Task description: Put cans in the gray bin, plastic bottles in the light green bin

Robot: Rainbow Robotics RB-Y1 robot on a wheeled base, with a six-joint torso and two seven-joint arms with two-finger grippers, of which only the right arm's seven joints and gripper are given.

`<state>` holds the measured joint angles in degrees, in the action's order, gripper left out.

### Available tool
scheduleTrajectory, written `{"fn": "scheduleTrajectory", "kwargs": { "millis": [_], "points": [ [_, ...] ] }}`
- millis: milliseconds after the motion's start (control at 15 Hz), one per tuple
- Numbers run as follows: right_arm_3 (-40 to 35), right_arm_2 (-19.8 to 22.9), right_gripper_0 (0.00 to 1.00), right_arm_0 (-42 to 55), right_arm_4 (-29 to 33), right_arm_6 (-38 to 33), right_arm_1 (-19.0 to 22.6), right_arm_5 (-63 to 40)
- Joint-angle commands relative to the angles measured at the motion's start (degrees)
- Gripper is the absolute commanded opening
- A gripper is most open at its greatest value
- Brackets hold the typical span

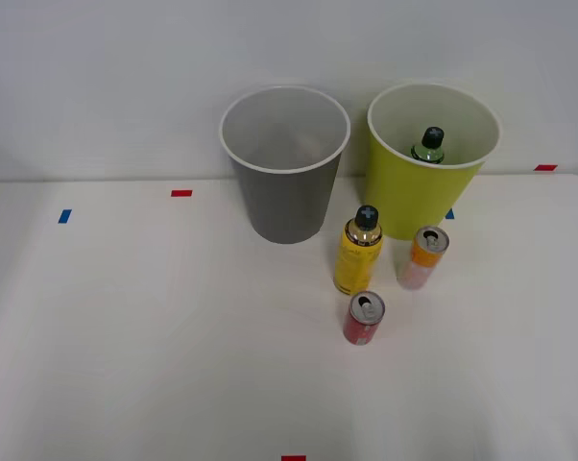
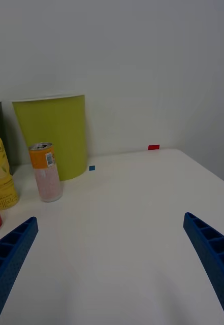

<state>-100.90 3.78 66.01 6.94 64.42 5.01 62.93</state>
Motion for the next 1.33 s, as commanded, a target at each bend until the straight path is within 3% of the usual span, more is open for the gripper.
{"fn": "scheduleTrajectory", "kwargs": {
  "millis": [67, 1333],
  "points": [
    [0.0, 0.0, 1.00, 0.0, 0.0, 0.0, 0.0, 0.0],
    [0.0, 0.0, 1.00, 0.0, 0.0, 0.0, 0.0, 0.0]
  ]
}}
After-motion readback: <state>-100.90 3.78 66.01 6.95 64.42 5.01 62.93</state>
